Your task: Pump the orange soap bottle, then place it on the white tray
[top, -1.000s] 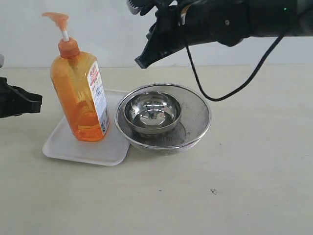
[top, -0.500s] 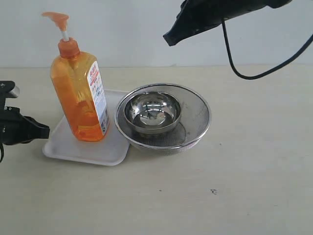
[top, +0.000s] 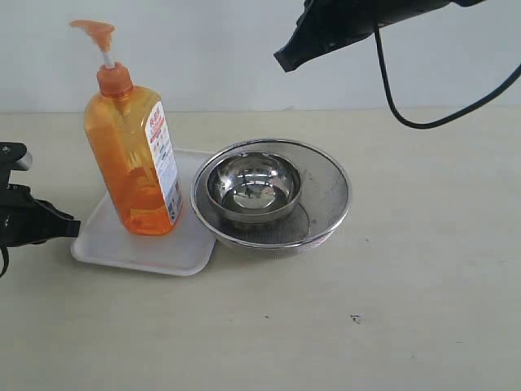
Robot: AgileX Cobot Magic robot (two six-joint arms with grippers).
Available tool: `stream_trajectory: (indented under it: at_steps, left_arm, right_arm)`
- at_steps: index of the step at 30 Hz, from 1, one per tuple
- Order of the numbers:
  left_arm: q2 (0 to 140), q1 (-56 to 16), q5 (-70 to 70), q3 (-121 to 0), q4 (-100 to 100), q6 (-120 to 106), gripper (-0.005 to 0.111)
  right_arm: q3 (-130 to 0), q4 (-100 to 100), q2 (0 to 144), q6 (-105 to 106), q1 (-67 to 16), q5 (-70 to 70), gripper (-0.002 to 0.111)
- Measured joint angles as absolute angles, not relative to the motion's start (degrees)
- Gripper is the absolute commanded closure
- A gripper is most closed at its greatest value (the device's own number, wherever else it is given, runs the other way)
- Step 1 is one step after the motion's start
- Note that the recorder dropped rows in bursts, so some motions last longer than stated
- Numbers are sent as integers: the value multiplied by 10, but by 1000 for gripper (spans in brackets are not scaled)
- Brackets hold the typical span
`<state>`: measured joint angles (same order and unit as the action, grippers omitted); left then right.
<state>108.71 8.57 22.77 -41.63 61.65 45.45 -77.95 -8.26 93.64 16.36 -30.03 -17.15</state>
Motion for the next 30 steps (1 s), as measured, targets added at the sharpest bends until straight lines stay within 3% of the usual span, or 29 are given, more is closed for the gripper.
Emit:
stream_trajectory:
  at_steps: [30]
  left_arm:
    - [1087, 60, 252, -370, 614, 470, 102]
  right_arm:
    - [-779, -84, 936, 165, -300, -149, 108]
